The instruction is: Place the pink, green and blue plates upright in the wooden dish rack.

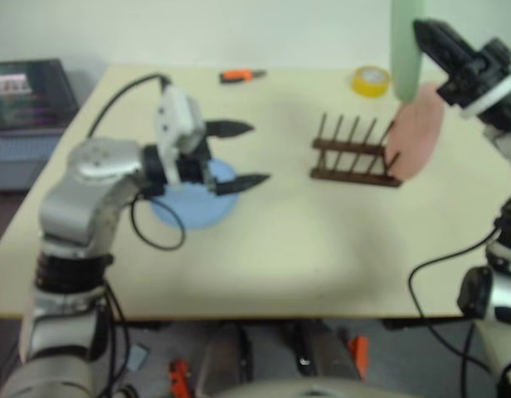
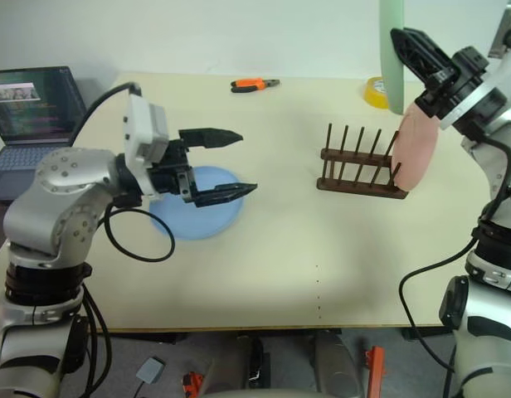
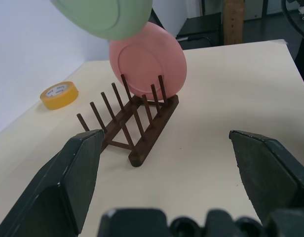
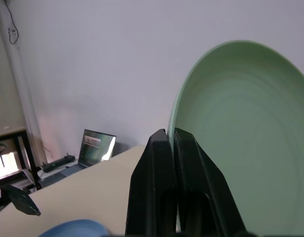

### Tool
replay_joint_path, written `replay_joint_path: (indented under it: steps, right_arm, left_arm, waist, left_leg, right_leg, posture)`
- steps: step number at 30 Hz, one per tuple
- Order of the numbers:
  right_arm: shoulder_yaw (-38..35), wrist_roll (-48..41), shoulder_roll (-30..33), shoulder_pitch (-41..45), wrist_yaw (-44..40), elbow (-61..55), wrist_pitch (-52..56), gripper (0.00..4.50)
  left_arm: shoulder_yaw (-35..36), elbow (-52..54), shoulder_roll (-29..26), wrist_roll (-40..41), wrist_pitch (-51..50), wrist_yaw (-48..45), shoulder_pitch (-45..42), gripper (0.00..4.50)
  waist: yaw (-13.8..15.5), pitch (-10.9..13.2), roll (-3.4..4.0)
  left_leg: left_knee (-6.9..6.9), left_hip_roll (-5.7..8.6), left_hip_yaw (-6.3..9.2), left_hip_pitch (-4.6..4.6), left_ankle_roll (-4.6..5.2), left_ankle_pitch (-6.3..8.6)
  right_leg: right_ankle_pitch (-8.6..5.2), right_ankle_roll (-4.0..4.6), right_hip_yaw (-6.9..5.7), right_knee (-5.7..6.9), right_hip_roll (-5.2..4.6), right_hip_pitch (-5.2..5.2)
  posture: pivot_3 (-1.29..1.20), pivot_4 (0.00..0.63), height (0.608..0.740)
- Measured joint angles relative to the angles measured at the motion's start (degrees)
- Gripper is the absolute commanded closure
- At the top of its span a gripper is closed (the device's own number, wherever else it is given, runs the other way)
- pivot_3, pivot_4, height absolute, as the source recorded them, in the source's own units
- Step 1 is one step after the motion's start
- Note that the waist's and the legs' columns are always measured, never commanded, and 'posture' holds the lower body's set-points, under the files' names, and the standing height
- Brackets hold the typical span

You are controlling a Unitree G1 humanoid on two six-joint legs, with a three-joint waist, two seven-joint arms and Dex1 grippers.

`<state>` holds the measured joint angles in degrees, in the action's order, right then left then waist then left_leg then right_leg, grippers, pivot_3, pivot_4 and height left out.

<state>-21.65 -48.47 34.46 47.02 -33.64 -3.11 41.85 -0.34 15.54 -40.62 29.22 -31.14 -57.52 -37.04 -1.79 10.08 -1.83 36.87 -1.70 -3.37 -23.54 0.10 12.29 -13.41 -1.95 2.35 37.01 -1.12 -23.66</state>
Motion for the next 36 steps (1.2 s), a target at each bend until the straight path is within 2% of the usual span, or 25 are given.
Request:
replay_joint_path:
  steps: [9,36]
  right_arm:
    - [-0.3,-3.1,-4.7,-2.9,3.1,0.0,1.1,4.44]
    - [-0.1,-2.2,-5.8,-5.9,2.6,5.6,-0.2,4.44]
  left_arm:
    - [0.0,0.0,-0.1,0.0,-0.9,0.6,0.2,0.00]
    - [0.3,1.0,-0.6,0.2,-2.1,0.6,0.4,0.00]
  waist:
    - [0.0,0.0,0.00]
    - [-0.1,0.0,0.00]
  left_leg:
    - [0.01,0.00,0.00,-0.12,0.00,0.00]
    - [0.01,0.00,-0.03,-0.37,0.01,0.00]
  right_leg:
    - [0.00,-0.03,0.00,0.01,0.02,-0.10]
    - [0.03,-0.06,0.04,0.04,0.05,-0.39]
  posture:
    - [0.00,0.150,0.740]
    - [0.00,0.150,0.740]
